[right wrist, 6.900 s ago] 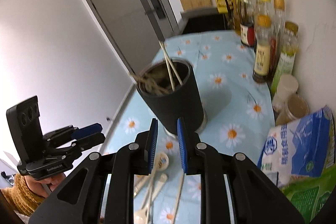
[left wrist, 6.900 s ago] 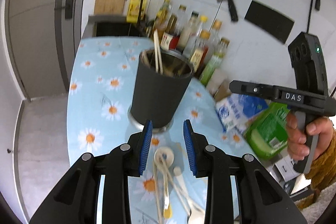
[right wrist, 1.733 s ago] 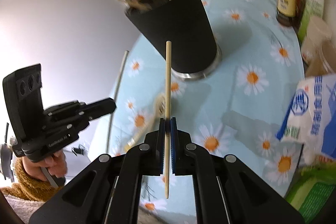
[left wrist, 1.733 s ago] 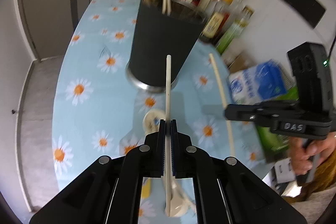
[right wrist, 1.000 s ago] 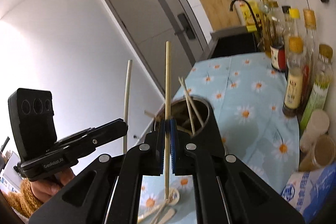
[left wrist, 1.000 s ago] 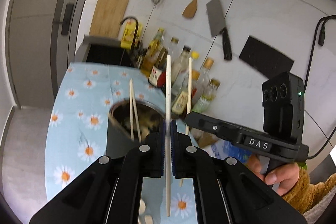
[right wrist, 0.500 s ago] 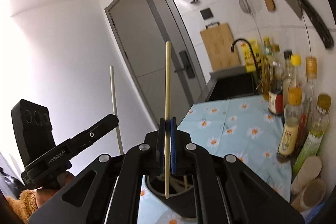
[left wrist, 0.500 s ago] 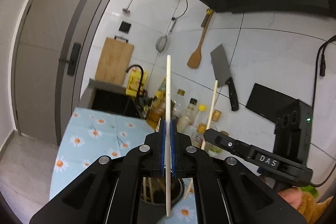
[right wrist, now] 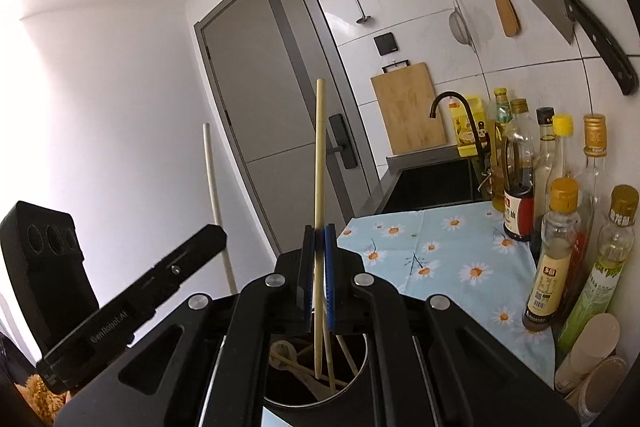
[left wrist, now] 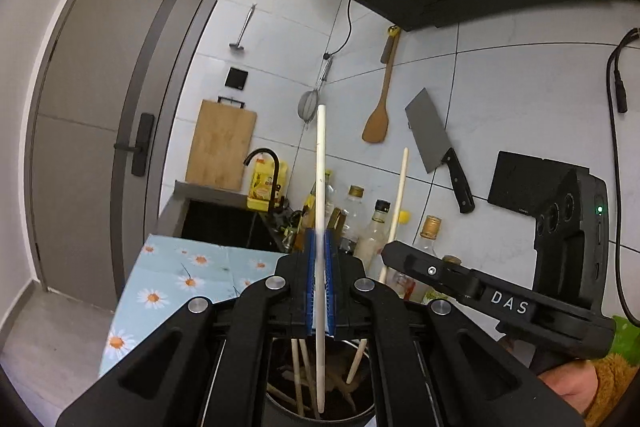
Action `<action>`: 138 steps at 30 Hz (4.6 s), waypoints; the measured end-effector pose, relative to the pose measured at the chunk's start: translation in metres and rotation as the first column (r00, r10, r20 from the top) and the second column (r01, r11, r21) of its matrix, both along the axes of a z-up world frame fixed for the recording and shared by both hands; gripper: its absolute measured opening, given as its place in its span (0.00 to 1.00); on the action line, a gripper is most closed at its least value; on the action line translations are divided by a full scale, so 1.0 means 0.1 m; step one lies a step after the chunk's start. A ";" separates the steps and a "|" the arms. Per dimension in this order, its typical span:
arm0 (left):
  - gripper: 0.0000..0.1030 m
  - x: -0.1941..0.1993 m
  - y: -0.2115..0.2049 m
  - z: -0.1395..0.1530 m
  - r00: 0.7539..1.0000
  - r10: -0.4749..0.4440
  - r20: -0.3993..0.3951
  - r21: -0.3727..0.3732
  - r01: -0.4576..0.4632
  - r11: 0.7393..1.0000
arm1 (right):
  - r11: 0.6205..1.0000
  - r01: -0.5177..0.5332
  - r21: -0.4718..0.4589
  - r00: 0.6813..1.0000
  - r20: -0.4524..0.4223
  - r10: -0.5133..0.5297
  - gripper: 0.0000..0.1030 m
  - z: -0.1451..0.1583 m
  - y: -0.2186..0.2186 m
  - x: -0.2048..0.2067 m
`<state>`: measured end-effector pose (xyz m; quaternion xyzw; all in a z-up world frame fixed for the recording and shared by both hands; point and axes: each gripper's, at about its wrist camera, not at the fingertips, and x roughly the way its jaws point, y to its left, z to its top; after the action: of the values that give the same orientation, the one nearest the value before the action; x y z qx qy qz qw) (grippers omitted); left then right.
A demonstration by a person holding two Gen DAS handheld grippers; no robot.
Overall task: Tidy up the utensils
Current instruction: 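Hold both chopsticks above the holder's opening with both tools, then open both tools to drop the chopsticks into the holder, then move both open tools back down to the remaining utensils, then close the right tool on the last wooden chopstick, then close the left tool on the white cartoon spoon's handle while the right tool holds its chopstick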
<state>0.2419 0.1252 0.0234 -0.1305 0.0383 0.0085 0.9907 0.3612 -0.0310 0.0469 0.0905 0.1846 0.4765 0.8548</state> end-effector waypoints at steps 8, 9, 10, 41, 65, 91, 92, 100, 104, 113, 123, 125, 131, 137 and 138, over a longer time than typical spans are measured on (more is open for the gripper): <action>0.04 0.10 0.00 -0.16 0.999 0.002 -0.044 -0.015 -0.003 1.000 | 0.999 -0.006 -0.038 1.000 -0.019 0.005 0.06 -0.14 0.07 0.01; 0.04 0.10 0.00 -0.16 0.999 0.003 -0.046 -0.018 -0.004 1.000 | 0.999 -0.010 -0.037 1.000 -0.028 0.009 0.06 -0.16 0.07 0.02; 0.04 0.10 0.00 -0.16 0.999 -0.003 -0.051 -0.022 0.002 1.000 | 0.999 -0.016 -0.037 0.999 -0.038 0.015 0.06 -0.17 0.07 0.02; 0.22 -0.46 -0.17 0.06 0.985 -0.066 -0.158 -0.062 0.057 0.996 | 0.997 -0.066 -0.046 0.979 -0.194 0.056 0.26 -0.06 -0.40 -0.41; 0.22 -1.15 -0.17 -0.72 0.822 -0.147 -0.550 -0.132 0.088 0.987 | 0.952 -0.257 -0.166 0.770 -0.631 0.098 0.28 -1.09 -0.46 -0.97; 0.22 -1.52 0.11 -1.63 0.622 -0.340 -0.705 -0.347 0.115 0.931 | 0.873 -0.381 -0.304 0.624 -0.782 0.000 0.20 -1.88 0.21 -1.14; 0.22 -1.54 0.13 -1.63 0.622 -0.341 -0.705 -0.349 0.115 0.930 | 0.873 -0.384 -0.300 0.618 -0.786 0.002 0.20 -1.89 0.22 -1.13; 0.22 -1.58 0.24 -1.64 0.625 -0.347 -0.699 -0.352 0.122 0.928 | 0.871 -0.395 -0.291 0.598 -0.802 0.004 0.10 -2.01 0.33 -1.09; 0.22 -1.57 0.24 -1.65 0.619 -0.355 -0.701 -0.348 0.138 0.927 | 0.879 -0.393 -0.272 0.583 -0.812 0.009 0.07 -2.02 0.27 -1.09; 0.22 -1.49 0.24 -1.64 0.612 -0.362 -0.703 -0.347 0.149 0.926 | 0.886 -0.391 -0.248 0.579 -0.815 0.027 0.06 -2.00 0.28 -1.10; 0.22 -1.32 0.19 -1.58 0.593 -0.364 -0.718 -0.325 0.176 0.929 | 0.911 -0.363 -0.194 0.587 -0.807 0.062 0.06 -1.83 0.11 -1.08; 0.22 -1.27 0.15 -1.57 0.585 -0.360 -0.726 -0.313 0.185 0.932 | 0.916 -0.358 -0.182 0.591 -0.804 0.071 0.06 -1.80 0.09 -1.07; 0.22 -1.09 0.01 -1.54 0.554 -0.356 -0.753 -0.278 0.223 0.934 | 0.926 -0.344 -0.156 0.606 -0.790 0.092 0.06 -1.69 -0.08 -1.08; 0.22 -0.87 -0.15 -1.58 0.493 -0.342 -0.800 -0.239 0.261 0.935 | 0.939 -0.323 -0.122 0.627 -0.770 0.116 0.06 -1.53 -0.27 -1.02; 0.22 -0.84 -0.18 -1.59 0.484 -0.338 -0.807 -0.232 0.266 0.936 | 0.941 -0.317 -0.115 0.630 -0.767 0.119 0.06 -1.50 -0.31 -1.02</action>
<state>0.1575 0.1077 -0.1360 -0.1389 0.5286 -0.1056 0.8308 0.2595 -0.0621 -0.1029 0.1520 0.5860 0.4709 0.6417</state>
